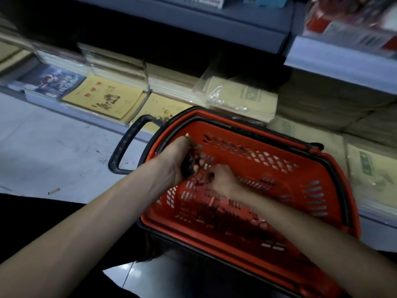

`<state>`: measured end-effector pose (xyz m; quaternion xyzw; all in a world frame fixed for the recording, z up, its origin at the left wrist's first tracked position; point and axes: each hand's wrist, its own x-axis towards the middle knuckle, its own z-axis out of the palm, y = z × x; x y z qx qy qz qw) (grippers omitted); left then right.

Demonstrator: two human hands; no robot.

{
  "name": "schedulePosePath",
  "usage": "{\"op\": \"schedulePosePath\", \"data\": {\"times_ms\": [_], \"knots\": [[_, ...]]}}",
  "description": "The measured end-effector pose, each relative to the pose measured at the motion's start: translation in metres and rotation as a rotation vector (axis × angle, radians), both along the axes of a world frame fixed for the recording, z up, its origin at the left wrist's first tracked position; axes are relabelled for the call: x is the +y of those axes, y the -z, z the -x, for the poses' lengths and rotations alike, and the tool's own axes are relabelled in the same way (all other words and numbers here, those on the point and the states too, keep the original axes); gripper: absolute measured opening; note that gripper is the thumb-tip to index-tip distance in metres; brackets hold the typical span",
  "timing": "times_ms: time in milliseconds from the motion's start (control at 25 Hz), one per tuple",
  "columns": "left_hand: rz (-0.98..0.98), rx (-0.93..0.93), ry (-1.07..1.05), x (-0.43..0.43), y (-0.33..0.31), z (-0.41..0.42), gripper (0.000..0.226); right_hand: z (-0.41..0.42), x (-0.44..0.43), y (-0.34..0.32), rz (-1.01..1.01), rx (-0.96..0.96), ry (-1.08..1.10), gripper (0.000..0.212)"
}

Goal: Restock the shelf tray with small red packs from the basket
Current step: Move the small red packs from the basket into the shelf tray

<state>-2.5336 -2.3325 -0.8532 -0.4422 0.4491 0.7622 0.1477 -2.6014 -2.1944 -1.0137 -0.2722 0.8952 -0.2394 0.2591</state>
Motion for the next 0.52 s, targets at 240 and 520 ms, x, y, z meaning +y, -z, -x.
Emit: {"op": "schedulePosePath", "data": {"times_ms": [240,520], "knots": [[0.234,0.265,0.077,0.042,-0.048,0.036,0.033,0.039,0.051,-0.184,0.185,0.186,0.186,0.017],[0.604,0.620,0.264,0.096,-0.092,0.060,0.021,0.042,0.112,-0.251,0.362,0.086,0.436,0.020]]}}
